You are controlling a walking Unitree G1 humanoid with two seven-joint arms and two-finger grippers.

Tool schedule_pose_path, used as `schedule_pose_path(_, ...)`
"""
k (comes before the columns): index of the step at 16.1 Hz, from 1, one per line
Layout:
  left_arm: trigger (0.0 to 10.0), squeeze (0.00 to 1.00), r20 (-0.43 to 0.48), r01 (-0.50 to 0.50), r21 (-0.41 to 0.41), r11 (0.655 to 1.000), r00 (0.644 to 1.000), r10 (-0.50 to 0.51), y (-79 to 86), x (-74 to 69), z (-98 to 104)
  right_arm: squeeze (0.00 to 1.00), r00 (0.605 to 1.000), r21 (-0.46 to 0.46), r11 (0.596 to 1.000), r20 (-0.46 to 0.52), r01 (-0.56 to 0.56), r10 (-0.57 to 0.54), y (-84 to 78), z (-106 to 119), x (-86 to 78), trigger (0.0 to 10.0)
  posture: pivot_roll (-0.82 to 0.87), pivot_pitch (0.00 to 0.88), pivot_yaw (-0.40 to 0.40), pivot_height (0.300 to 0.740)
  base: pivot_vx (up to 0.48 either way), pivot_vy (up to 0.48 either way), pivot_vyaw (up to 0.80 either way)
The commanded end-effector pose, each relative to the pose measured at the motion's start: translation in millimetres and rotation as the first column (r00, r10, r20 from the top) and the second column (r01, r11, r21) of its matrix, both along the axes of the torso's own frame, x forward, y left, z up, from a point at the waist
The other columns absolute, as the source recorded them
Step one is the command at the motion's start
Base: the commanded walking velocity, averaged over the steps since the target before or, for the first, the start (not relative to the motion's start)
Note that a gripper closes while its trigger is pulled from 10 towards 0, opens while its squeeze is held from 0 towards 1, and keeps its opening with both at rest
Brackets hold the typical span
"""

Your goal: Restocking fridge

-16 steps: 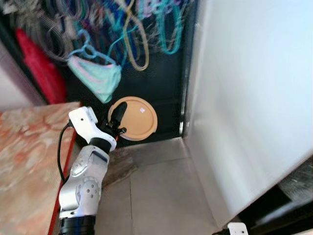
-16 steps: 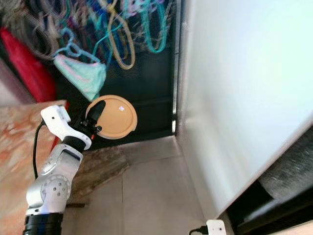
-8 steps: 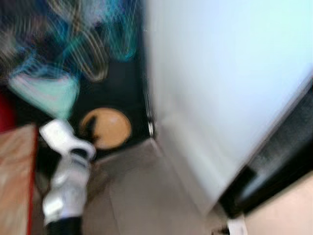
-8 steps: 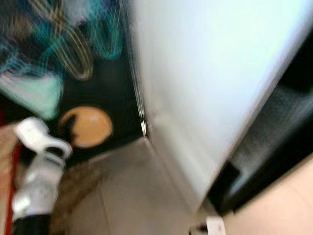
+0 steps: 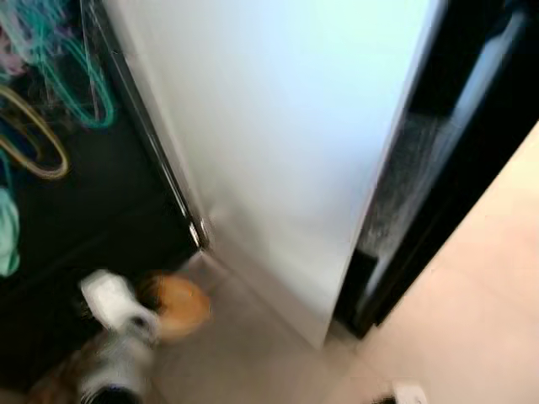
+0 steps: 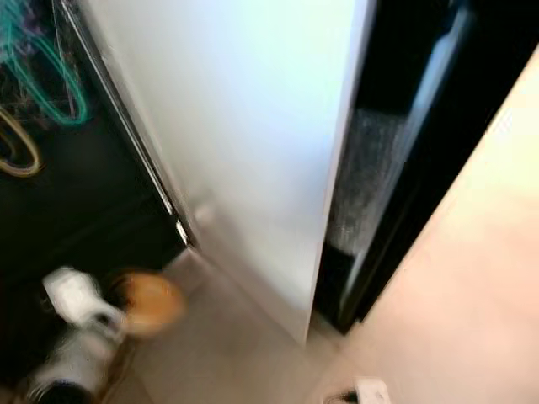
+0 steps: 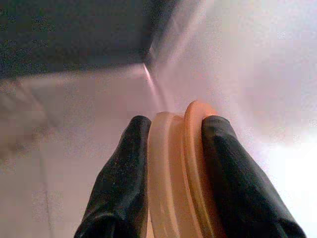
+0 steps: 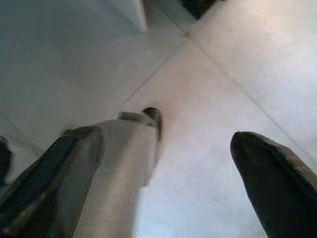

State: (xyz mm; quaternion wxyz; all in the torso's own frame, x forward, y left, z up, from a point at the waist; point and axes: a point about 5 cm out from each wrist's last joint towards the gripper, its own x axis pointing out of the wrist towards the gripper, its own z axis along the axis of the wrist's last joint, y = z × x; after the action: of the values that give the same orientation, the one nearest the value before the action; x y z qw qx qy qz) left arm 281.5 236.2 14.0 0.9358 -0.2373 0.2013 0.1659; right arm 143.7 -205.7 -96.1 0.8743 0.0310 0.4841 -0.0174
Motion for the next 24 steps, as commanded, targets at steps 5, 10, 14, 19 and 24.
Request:
schedule_pose_path(5,10.0,0.0,-0.15,-0.033,-0.007,0.999,0.988,0.032,11.9,-26.5,-34,0.0,0.999,-0.014,0.999,0.005,0.037,-0.037,2.7,-1,-2.6,10.0,0.0,0.092,0.084,0.74,0.0,0.0,-0.8)
schedule_pose_path(10,10.0,0.0,-0.258,-0.002,-0.004,1.0,0.966,0.0,4.7,-53.8,-60,0.0,0.975,-0.113,0.974,0.125,0.196,-0.182,-3.3,3,-2.2,10.0,0.0,0.069,0.081,0.74,0.0,0.0,0.0)
schedule_pose_path(14,10.0,0.0,-0.266,-0.014,-0.012,1.0,0.964,0.01,5.7,-61.9,-65,0.0,0.917,-0.149,0.932,0.286,0.33,-0.279,-7.2,12,-0.6,10.0,-0.02,0.059,0.081,0.74,0.0,0.0,0.0)
schedule_pose_path(19,10.0,0.0,-0.307,0.018,0.004,1.0,0.952,-0.016,7.2,-73.5,-72,0.0,0.566,-0.118,0.958,0.823,0.26,-0.053,-36.5,143,134.2,10.0,-0.04,0.016,0.085,0.74,0.0,0.0,0.0)
schedule_pose_path(24,10.0,0.0,-0.342,0.02,-0.002,1.0,0.94,-0.019,12.0,-84.9,-78,0.0,0.504,-0.129,0.988,0.861,0.09,0.066,4.5,185,147.9,10.0,-0.04,0.05,0.085,0.74,0.0,0.0,0.0)
